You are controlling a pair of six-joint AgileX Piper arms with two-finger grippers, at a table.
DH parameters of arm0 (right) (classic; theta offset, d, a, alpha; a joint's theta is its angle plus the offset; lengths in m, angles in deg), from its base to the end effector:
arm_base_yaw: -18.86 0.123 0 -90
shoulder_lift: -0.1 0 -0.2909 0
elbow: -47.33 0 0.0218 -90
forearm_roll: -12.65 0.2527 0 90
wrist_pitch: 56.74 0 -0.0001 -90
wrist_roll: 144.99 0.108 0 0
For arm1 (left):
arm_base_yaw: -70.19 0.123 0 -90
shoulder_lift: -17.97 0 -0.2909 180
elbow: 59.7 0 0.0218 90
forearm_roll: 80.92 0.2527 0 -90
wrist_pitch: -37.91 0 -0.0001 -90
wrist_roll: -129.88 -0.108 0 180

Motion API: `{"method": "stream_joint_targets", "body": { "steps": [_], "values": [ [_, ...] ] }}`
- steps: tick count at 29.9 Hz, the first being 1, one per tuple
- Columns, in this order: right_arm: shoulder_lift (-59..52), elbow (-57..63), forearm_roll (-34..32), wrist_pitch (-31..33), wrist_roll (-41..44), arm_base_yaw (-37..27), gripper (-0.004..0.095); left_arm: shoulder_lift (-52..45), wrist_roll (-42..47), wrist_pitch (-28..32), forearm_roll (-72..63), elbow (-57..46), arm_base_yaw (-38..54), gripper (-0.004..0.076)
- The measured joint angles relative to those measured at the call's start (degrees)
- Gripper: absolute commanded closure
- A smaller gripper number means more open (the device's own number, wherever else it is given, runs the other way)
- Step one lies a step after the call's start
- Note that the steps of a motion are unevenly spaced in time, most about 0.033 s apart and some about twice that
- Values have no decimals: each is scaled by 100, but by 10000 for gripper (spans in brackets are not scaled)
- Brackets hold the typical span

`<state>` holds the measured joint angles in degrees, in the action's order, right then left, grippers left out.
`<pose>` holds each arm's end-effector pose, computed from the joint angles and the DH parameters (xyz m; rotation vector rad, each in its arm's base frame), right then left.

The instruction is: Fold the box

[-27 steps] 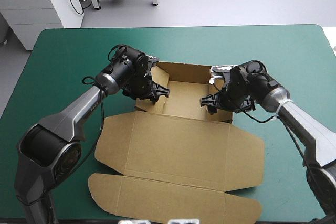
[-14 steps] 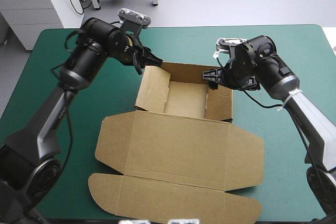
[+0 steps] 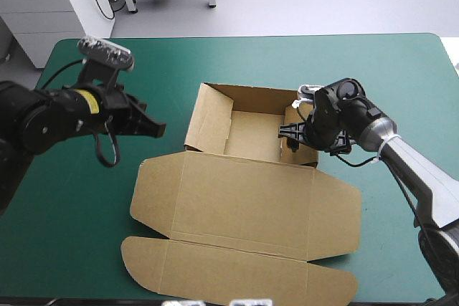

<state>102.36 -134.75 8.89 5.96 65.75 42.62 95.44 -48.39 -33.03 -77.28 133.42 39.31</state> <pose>0.3193 0.1337 0.2810 0.1429 2.8416 0.1166 0.2016 -0.1130 0.4594 0.5912 2.2924 -0.1954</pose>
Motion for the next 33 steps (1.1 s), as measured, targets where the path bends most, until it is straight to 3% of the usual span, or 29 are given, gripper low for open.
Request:
{"method": "stream_joint_targets", "body": {
  "steps": [4, 7, 9, 13, 18, 23, 29, 33],
  "values": [
    [0, 400, 107, -283, 0, 0, 196, -653, 107, -4, 168, -956, 0, 732],
    [0, 586, 117, -452, 0, 0, 316, -1205, 196, -4, 258, -1708, 0, 732],
    [0, 635, 135, -543, 0, 0, 484, -1612, 285, 2, 269, -2209, 0, 732],
    [0, 641, 225, -750, 0, 0, 921, -2461, 635, 73, 372, -3085, 0, 732],
    [0, 524, 326, -805, -150, 0, 928, -3843, 907, 257, 409, -4205, 0, 732],
    [6, -202, 376, -318, -561, -180, 928, -4995, 970, 458, 450, -5073, 0, 732],
    [-33, -1443, 108, 645, -1301, -1043, 928, -5929, 990, 884, 559, -5826, 0, 732],
    [-209, -1694, 29, 832, -1998, -1918, 928, -6100, 990, 904, 720, -6184, 0, 732]
  ]
}}
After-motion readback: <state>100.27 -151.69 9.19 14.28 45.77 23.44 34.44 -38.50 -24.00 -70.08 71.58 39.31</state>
